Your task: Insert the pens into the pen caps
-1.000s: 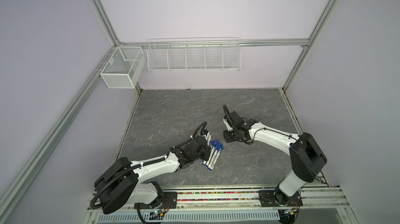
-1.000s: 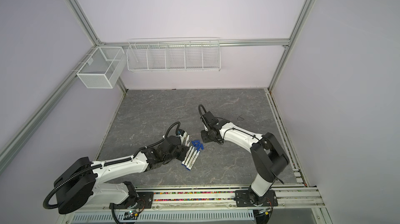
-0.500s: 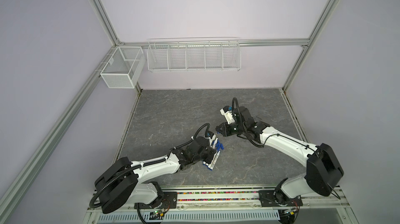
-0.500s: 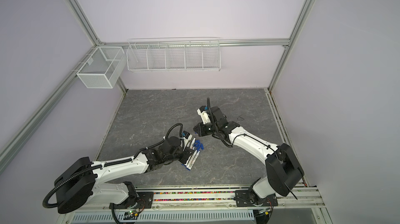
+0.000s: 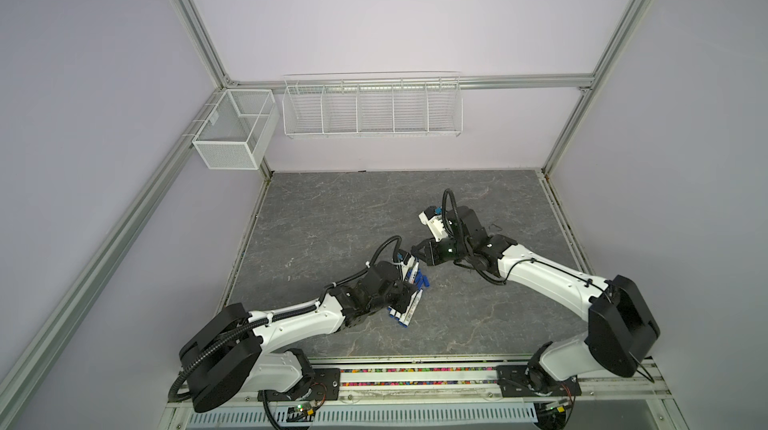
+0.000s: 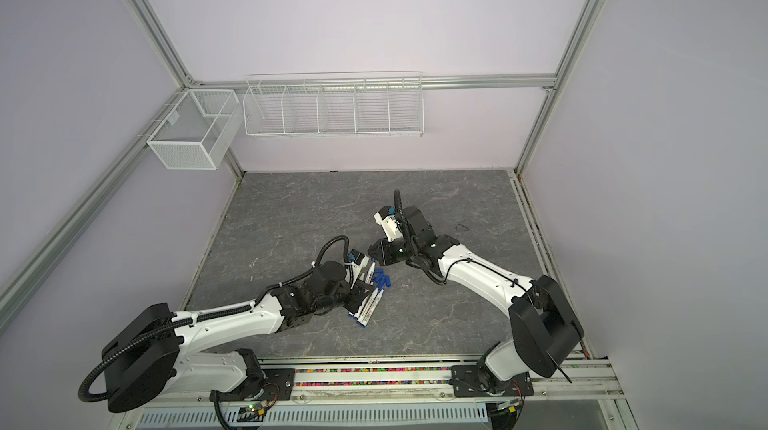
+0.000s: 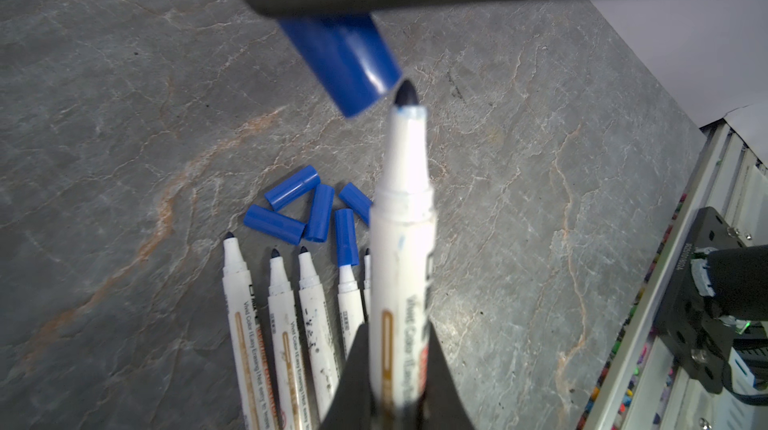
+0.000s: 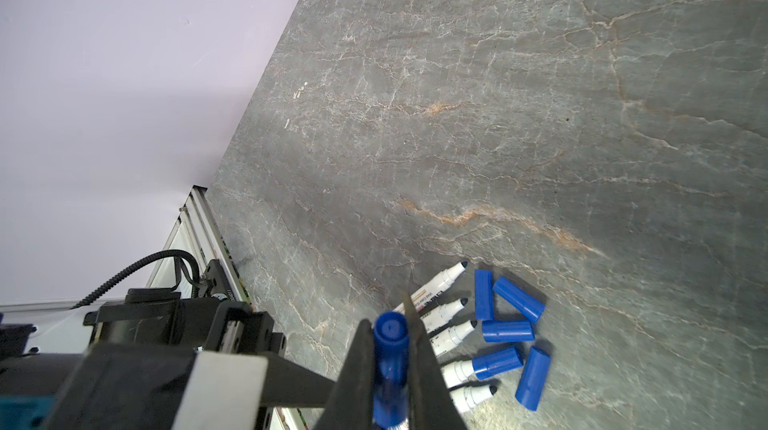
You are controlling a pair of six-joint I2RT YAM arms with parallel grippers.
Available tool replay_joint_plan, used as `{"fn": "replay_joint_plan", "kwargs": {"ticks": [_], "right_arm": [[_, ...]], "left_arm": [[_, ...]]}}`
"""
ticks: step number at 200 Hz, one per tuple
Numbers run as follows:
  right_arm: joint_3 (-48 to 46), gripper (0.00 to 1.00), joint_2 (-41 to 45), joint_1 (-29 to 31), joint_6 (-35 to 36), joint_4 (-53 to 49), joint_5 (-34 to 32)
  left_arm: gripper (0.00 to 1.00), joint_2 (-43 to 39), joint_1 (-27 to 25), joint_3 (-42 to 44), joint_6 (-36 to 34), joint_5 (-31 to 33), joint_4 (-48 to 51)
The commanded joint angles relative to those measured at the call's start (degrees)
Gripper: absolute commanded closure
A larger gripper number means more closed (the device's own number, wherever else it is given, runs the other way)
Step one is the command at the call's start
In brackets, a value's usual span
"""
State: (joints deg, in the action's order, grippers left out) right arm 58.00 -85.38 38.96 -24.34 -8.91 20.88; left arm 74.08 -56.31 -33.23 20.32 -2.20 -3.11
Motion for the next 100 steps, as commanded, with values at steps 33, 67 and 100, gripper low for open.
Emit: {"fn": "replay_joint_plan", "kwargs": {"ticks": [33,67,100], "right_arm": [[-1.46,0.9,2.94,0.21,1.49,-0.76,2.1],[-1.99,0.9,3.75,-0.08,1.57,-0.85,2.77],[-2.1,0.9,3.69,-0.2,1.66,-0.76,3.17]], "left_arm": [[1.0,-0.09,-0.31,-0.76,0.04,1.54,-0.84],[1.0,0.22,-0.31,-0.97,0.16,2.02,-0.75],[1.0,0.03,-0.29,-0.98,0.07,2.2,-1.08]]}}
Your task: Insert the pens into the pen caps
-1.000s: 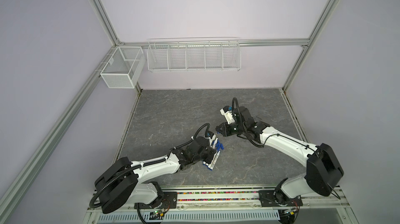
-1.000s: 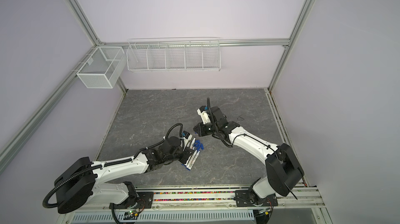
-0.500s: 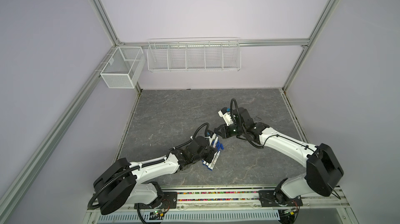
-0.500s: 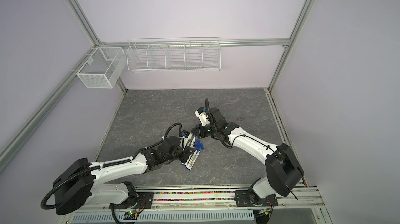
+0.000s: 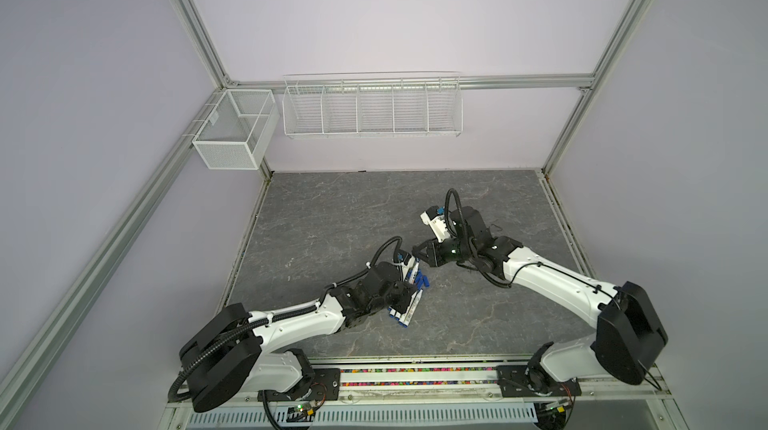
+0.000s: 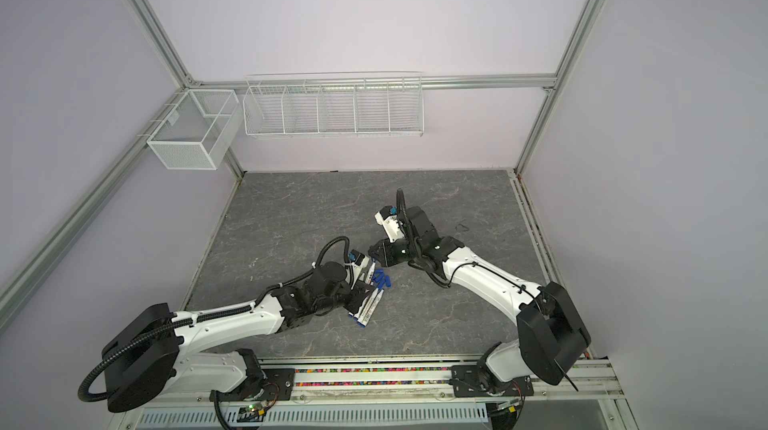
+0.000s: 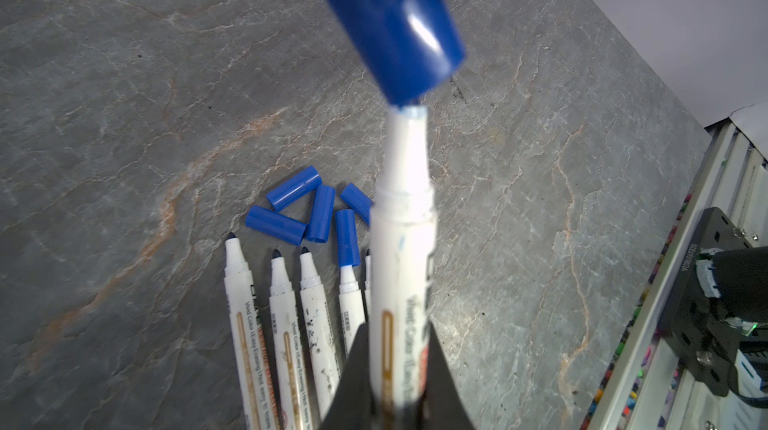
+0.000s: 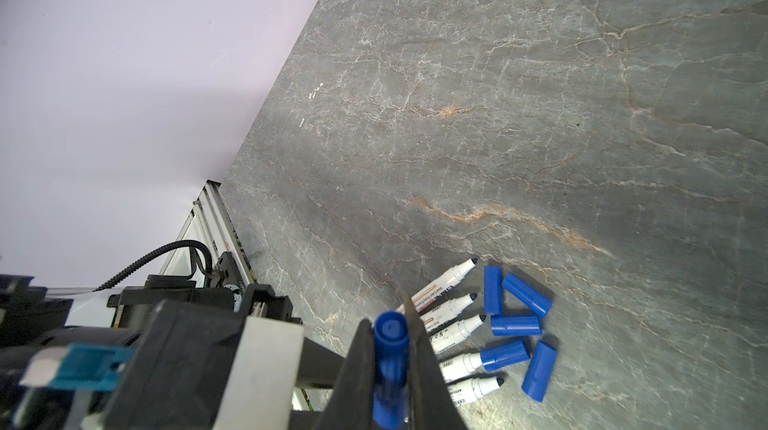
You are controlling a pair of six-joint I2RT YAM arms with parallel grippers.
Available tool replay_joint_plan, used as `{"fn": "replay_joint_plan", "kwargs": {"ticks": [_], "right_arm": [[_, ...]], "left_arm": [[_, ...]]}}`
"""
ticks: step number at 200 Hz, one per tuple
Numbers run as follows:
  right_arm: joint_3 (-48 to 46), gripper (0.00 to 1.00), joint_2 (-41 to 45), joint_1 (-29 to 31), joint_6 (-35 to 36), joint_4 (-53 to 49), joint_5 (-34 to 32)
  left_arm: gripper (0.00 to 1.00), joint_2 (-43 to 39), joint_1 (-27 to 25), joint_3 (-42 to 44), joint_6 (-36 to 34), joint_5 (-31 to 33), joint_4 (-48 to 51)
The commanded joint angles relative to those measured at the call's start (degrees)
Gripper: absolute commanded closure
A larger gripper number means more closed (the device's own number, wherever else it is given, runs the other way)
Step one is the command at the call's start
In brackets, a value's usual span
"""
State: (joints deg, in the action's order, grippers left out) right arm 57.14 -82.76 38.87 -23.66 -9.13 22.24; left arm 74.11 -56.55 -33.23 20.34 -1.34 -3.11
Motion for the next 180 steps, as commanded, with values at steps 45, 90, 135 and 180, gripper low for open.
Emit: {"fn": "replay_joint_plan", "kwargs": {"ticks": [45,90,135,180], "right_arm": [[-1.55,0.9,0.77,-0.03,1.14,-0.63,1.36],[-1.94,0.89,0.86,-0.01,0.96,-0.33,0.35],[-1.88,0.9,1.89,-0.26,0.59,0.12,2.08],[-0.66,0.9,2.97,-3.43,2.03,-3.63,13.86]], "left_arm": [[1.0,-1.59,-0.05,-0.56,0.2,1.61,-3.32],[1.0,-3.24,-0.05,0.74,0.84,1.94,-7.66],[1.0,-3.94,0.58,1.41,3.79,4.59,-12.23],[1.0,-2.18,3.07,1.58,7.61,1.86,-18.92]]}}
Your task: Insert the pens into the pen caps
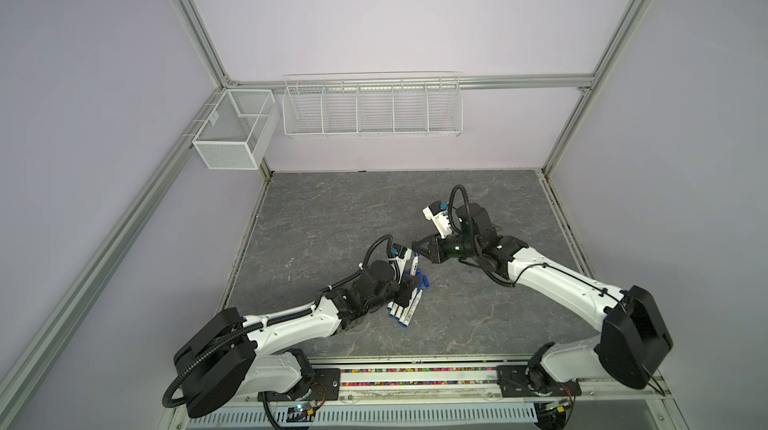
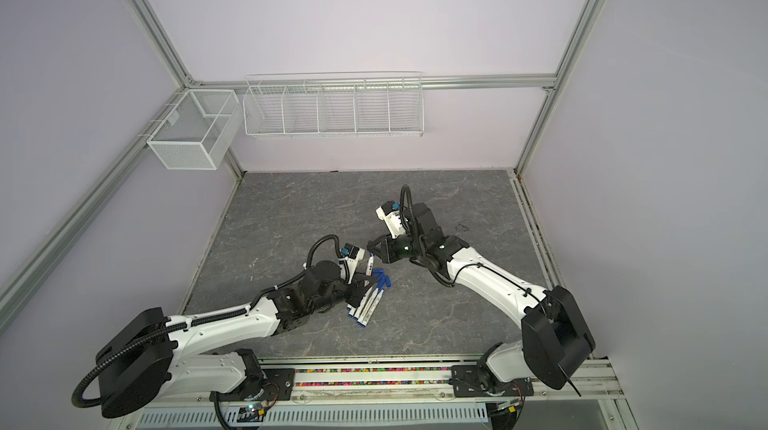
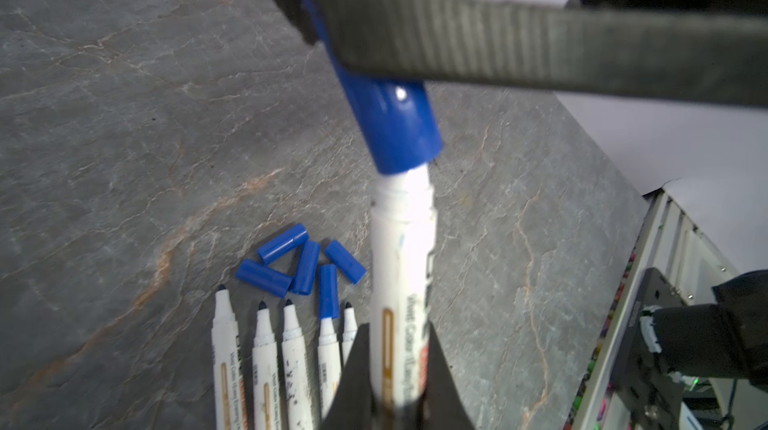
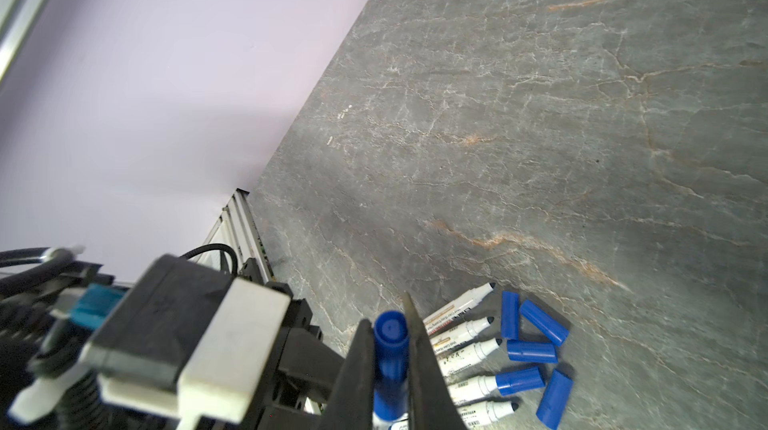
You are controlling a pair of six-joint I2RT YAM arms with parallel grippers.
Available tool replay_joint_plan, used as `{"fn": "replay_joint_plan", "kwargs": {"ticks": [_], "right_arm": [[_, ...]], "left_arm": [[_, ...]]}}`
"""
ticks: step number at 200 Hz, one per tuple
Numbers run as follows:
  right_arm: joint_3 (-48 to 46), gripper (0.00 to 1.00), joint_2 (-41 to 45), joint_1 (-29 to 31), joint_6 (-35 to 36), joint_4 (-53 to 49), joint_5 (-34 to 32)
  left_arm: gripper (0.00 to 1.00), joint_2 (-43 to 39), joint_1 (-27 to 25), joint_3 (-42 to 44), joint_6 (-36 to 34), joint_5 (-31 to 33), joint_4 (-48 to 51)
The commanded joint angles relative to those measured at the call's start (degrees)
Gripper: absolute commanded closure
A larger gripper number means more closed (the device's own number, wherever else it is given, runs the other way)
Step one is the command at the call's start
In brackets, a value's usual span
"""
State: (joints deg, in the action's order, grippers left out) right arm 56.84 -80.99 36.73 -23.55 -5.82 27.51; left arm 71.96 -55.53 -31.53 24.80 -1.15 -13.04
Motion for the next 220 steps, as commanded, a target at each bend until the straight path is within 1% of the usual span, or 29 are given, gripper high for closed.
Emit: {"fn": "replay_joint_plan", "kwargs": {"ticks": [1,24,48,78,119,172,220], "right_arm": [[-0.25,0.9,1.19,-1.34,2.01,-7.06,8.91],[-0.23,0.9,1.58,-3.34,3.17,-10.27,15.57],[-1.24,0.9,1.99,-3.47,4.67,-12.73,18.21],[-2.73,0.9,2.16,-3.01,5.24,-13.66,18.6],[-2.4,0.91,1.85,-1.29,7.67,-17.79,19.47],[-3.71,0.92,2.04,-0.96,6.73,-20.54,21.05],[-3.9,0.92,2.62,-1.0,5.27,-22.43,22.55]], "left_arm": [[1.0,-0.01,2.06,-0.16,3.15,1.67,-9.01],[1.0,0.02,2.78,-0.59,3.42,1.25,-9.18],[1.0,0.05,3.0,-1.07,2.66,0.64,-8.49],[1.0,1.15,2.95,-2.63,-1.49,-2.36,-4.9],[1.0,1.54,2.96,-4.09,-4.35,-4.12,-1.37],[1.0,1.08,2.95,-3.95,-4.23,-3.47,-2.46],[1.0,1.56,2.97,-4.59,-3.97,-4.64,-3.14]]}}
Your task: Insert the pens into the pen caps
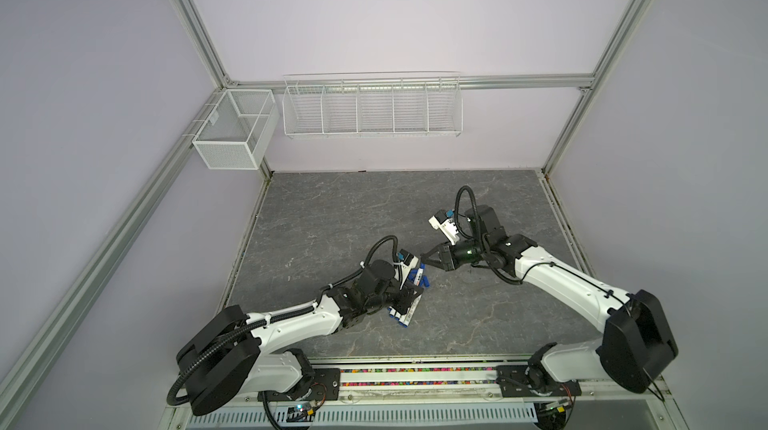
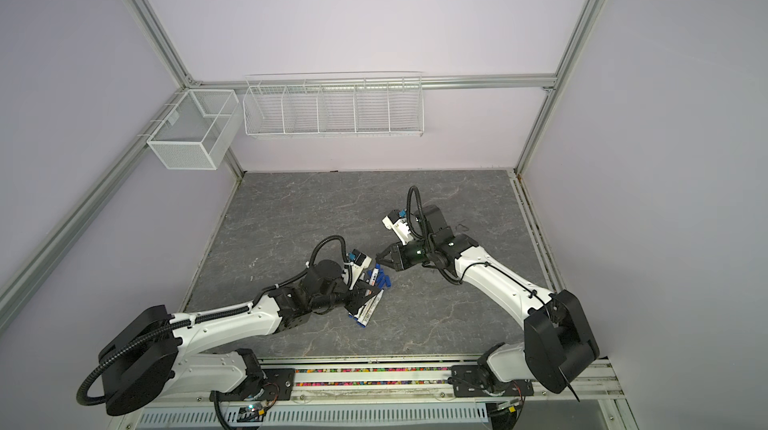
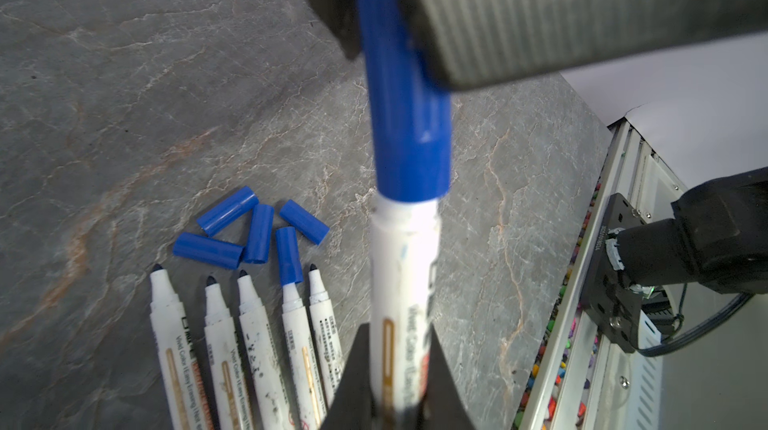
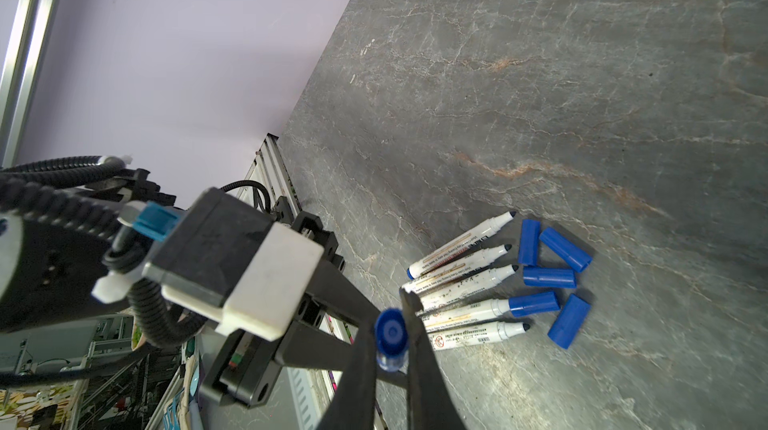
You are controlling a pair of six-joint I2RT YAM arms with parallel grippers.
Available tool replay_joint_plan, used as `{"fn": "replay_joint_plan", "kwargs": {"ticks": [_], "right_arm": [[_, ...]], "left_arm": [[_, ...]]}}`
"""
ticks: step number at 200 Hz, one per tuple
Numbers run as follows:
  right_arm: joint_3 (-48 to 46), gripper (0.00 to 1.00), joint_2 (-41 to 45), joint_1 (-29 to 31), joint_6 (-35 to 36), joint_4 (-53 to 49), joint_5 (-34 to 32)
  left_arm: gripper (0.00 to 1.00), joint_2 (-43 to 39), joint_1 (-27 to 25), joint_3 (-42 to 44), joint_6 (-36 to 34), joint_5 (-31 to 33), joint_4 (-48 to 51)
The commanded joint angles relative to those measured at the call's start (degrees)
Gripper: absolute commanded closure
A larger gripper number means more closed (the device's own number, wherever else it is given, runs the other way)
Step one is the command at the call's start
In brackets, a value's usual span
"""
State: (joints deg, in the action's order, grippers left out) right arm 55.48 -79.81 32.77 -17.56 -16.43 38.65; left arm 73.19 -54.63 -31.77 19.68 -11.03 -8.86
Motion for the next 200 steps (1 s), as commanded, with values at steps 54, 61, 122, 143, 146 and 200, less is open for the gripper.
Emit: {"fn": "replay_joint_plan", "kwargs": {"ticks": [54,61,122,143,146,200], "right_arm": [[-2.5,0.93,2.08,2.95,-2.04,-13.87,13.56],[-2.42,0.93,1.92,2.96,-2.04,-14.34,13.92],[-3.06,0.93,0.81,3.39,-2.68,-15.04,16.55],[-3.19,0.93,0.36,4.27,-2.79,-15.5,17.25],[-3.25,0.93,0.49,4.45,-2.75,-15.53,17.33],[-3.98,0.93,2.34,5.17,-3.05,-16.46,17.51]], "left_arm": [[1.0,0.18,2.25,-5.35,1.95,3.66,-8.26],[1.0,0.09,2.34,-5.41,2.32,3.55,-8.41],[1.0,0.07,2.94,-7.46,0.9,1.68,-7.58],[1.0,0.54,3.43,-8.36,1.05,-0.64,-8.17],[1.0,0.61,3.46,-8.44,1.18,-0.89,-8.33],[1.0,1.96,5.69,-10.94,1.83,-5.94,-9.51]]}}
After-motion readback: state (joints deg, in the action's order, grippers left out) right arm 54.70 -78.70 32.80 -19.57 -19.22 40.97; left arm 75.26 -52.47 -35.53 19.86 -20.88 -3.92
